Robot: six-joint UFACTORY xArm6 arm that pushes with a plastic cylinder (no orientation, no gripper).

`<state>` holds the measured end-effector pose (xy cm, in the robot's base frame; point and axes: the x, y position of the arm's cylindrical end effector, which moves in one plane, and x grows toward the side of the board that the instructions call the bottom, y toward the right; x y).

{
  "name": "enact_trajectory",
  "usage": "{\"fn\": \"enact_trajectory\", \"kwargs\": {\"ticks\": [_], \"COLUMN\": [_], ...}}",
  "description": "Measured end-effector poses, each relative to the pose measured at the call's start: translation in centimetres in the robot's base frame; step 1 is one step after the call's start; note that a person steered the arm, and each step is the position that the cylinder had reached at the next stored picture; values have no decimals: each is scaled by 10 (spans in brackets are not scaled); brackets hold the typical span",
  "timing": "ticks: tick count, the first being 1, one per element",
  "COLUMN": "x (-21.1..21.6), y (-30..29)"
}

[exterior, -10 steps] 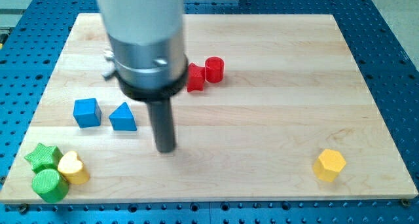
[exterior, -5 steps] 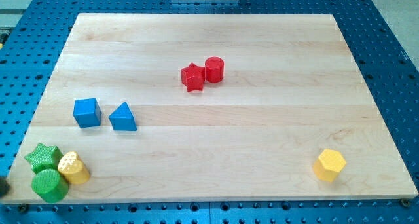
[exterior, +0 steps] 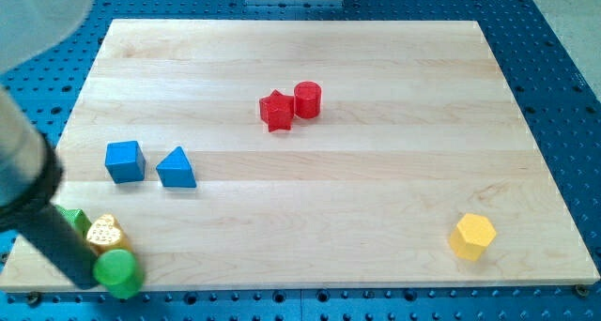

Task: Move your arm to the bottom of the heart

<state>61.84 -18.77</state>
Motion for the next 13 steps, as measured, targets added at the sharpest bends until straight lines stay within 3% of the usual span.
{"fn": "enact_trajectory", "kwargs": {"ticks": [1, 2, 3, 4, 5, 10, 12, 13], "x": [-19, -50, -51, -25, -5, 0, -1, -7], "y": [70, 74, 67, 78, 39, 32, -18, -7]}}
